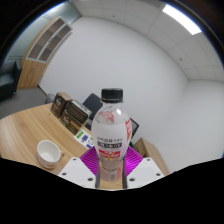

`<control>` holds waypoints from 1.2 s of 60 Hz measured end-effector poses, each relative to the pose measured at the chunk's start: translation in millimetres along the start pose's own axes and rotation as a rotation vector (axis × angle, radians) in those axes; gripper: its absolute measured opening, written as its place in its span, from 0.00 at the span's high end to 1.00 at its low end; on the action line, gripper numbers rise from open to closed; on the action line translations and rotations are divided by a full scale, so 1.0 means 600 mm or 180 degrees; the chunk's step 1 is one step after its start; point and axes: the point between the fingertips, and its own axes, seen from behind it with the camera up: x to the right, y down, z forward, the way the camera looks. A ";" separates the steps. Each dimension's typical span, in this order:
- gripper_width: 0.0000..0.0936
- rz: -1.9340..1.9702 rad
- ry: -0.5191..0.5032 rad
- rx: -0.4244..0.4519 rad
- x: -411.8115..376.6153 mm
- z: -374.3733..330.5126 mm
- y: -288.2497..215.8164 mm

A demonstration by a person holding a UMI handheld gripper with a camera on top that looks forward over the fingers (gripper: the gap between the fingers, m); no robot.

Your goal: Pour water

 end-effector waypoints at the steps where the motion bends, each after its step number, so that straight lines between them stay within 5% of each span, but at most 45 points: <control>1: 0.68 0.0166 -0.0027 0.0011 -0.001 0.001 0.002; 17: 0.68 0.1601 -0.0583 -0.0105 -0.057 0.059 0.112; 36: 0.67 0.1831 -0.0807 -0.0365 -0.151 0.116 0.247; 41: 0.67 0.1893 -0.0721 -0.0211 -0.147 0.116 0.241; 53: 0.43 0.1987 -0.0667 -0.0368 -0.141 0.110 0.254; 58: 0.08 0.2008 -0.0644 -0.0558 -0.135 0.091 0.262; 72: 0.08 0.1888 -0.0391 -0.0974 -0.092 -0.047 0.230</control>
